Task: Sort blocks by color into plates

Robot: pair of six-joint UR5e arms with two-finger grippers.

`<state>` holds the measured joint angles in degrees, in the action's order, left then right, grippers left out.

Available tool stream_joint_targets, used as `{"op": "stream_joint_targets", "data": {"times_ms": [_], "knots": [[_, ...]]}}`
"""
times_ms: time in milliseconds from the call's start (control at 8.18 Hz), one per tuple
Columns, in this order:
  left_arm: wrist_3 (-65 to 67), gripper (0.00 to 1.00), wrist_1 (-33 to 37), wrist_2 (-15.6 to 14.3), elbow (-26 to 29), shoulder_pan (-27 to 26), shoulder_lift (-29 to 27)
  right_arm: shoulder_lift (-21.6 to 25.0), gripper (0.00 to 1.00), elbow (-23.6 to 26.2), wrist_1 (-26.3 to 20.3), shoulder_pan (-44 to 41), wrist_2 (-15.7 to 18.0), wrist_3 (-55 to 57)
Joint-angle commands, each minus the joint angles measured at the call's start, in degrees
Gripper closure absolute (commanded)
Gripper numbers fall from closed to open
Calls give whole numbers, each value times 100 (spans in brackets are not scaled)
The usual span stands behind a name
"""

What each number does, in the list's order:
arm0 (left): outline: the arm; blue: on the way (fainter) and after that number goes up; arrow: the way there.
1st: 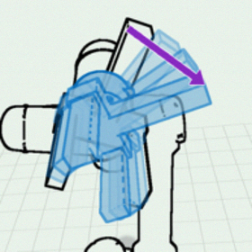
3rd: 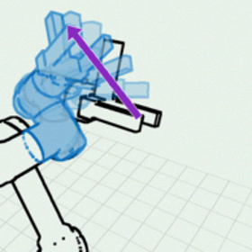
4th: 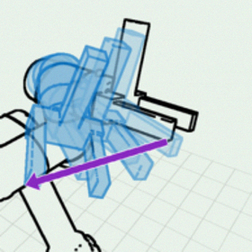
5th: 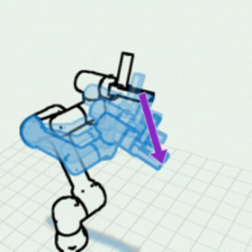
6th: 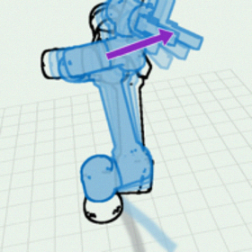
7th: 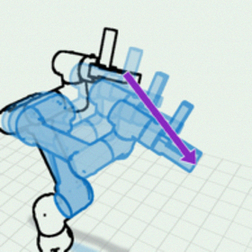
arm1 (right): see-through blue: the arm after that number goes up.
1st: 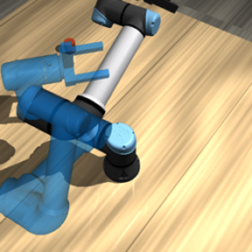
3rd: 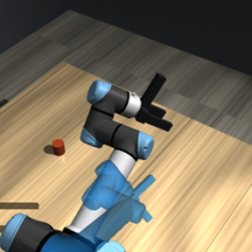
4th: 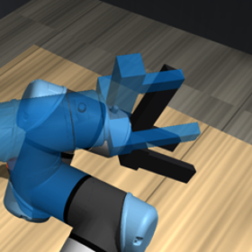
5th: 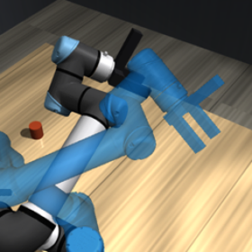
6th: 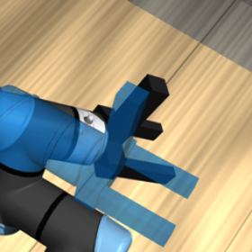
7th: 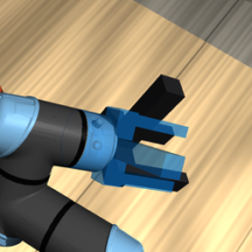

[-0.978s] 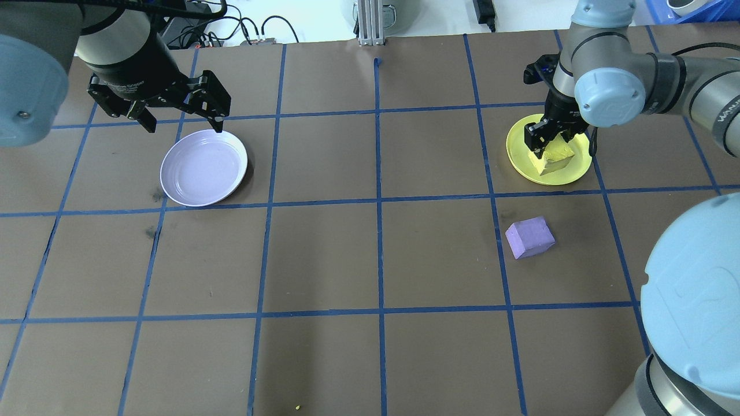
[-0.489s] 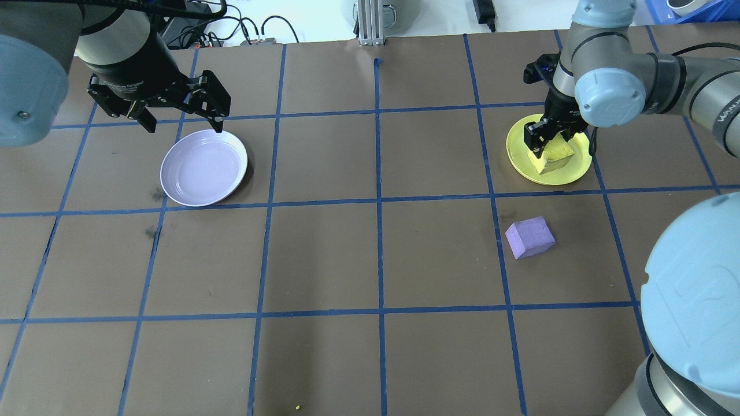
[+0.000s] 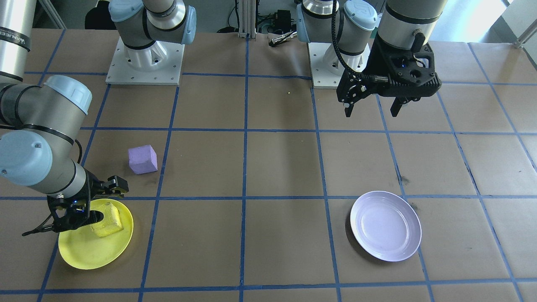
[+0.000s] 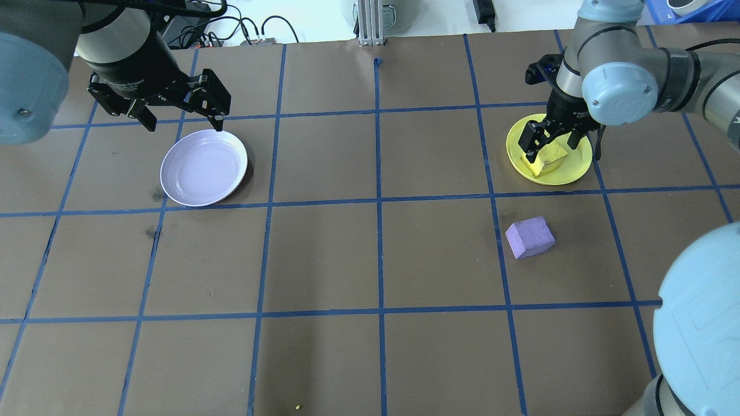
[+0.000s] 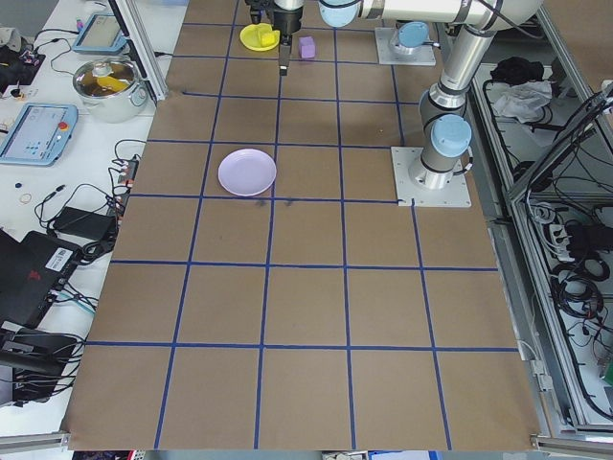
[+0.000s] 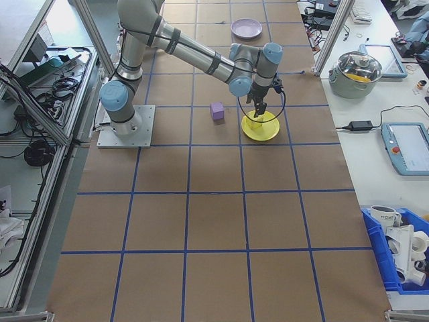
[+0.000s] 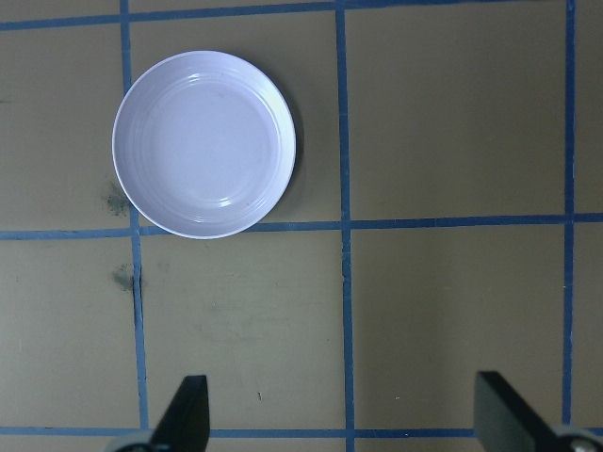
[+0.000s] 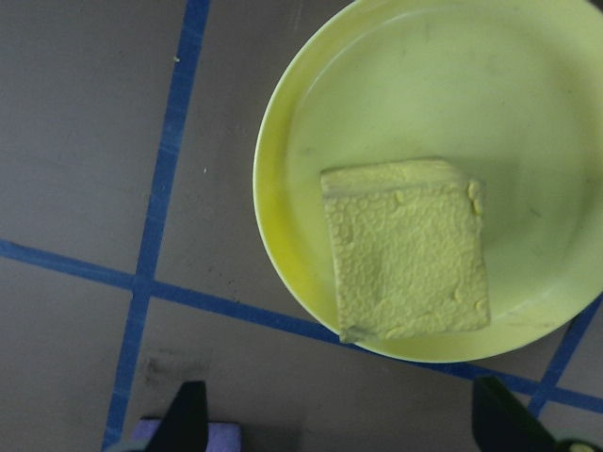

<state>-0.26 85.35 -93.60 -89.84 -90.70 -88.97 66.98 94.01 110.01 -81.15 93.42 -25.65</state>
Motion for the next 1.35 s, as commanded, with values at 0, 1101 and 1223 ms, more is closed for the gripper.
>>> {"op": "stream_joint_targets", "data": {"times_ms": [0, 1101, 1223], "knots": [[-1, 0, 0, 0, 2, 0, 2, 735, 0, 1288, 1, -24, -254, 94], [-1, 0, -62, 0, -25, 9, -15, 1019, 0, 1805, 269, -129, -263, 59], [-1, 0, -71, 0, -25, 0, -15, 976, 0, 1866, 232, -138, -263, 34]]}}
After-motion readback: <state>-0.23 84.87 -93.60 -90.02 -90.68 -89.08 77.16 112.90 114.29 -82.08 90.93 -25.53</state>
